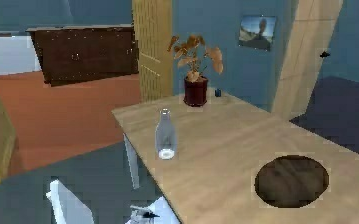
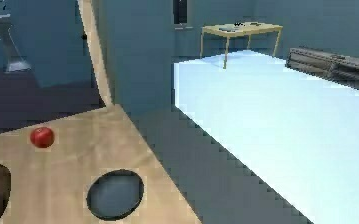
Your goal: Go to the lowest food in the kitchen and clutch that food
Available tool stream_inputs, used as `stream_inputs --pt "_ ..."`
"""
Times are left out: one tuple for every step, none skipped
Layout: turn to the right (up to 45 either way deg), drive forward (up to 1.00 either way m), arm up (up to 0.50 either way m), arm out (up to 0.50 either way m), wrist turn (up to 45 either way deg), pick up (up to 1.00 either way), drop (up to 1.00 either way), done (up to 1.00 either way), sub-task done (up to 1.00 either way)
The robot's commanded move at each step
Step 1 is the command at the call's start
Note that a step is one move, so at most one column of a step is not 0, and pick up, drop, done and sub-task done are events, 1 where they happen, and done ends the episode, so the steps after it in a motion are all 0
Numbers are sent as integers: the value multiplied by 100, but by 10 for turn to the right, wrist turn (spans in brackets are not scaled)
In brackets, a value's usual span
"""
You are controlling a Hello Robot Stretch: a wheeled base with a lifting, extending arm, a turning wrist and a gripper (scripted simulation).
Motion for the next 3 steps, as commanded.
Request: stream_inputs --pt "-450 0 0 0 0 0 0 0 0" --pt "0 0 50 0 0 0 0 0 0" --pt "0 0 38 0 0 0 0 0 0"
